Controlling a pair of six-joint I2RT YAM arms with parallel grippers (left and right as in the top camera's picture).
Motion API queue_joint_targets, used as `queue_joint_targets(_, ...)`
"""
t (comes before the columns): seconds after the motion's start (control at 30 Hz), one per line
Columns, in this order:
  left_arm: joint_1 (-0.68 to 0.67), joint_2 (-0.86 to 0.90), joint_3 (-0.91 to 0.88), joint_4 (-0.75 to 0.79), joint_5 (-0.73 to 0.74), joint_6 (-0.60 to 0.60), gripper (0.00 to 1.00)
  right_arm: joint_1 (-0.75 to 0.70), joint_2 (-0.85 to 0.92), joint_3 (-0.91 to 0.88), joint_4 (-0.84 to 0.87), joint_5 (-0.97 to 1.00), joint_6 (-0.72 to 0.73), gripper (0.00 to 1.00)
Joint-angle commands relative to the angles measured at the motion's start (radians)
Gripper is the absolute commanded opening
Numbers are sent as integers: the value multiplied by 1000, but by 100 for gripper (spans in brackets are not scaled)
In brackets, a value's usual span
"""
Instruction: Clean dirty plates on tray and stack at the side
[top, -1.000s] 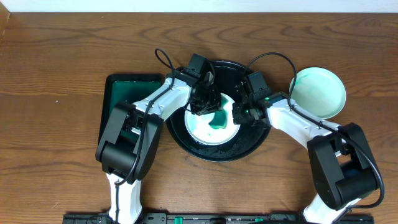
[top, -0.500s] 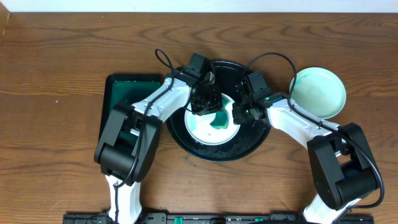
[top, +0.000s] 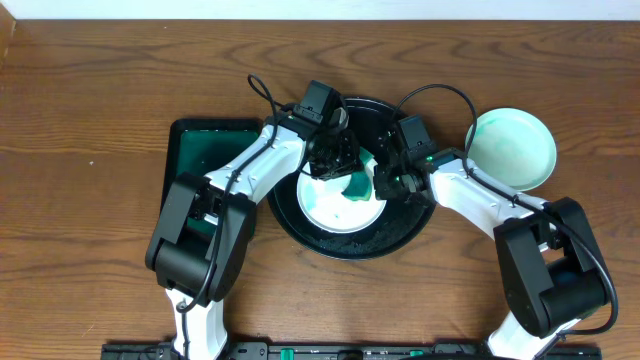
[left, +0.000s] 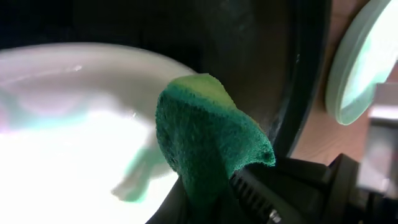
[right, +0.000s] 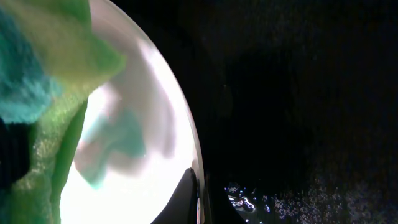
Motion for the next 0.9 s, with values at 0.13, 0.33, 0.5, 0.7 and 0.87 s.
queue_joint_targets(0.13, -5, 24, -16, 27, 18, -16, 7, 13, 25, -16, -9, -32, -5, 1)
queue_joint_targets(0.33, -23, 48, -16, 45, 18, -15, 7, 13, 25, -16, -9, -32, -5, 1)
queue_joint_targets(0.5, -47, 86, -16, 58, 18, -15, 7, 13, 25, -16, -17, -32, -5, 1)
queue_joint_targets(0.7, -54, 166, -16, 58, 17, -15, 7, 13, 25, -16, -24, -32, -5, 1)
queue_joint_targets(0.87, -31, 192, -16, 0, -75, 15, 7, 13, 25, -16, -33, -32, -5, 1)
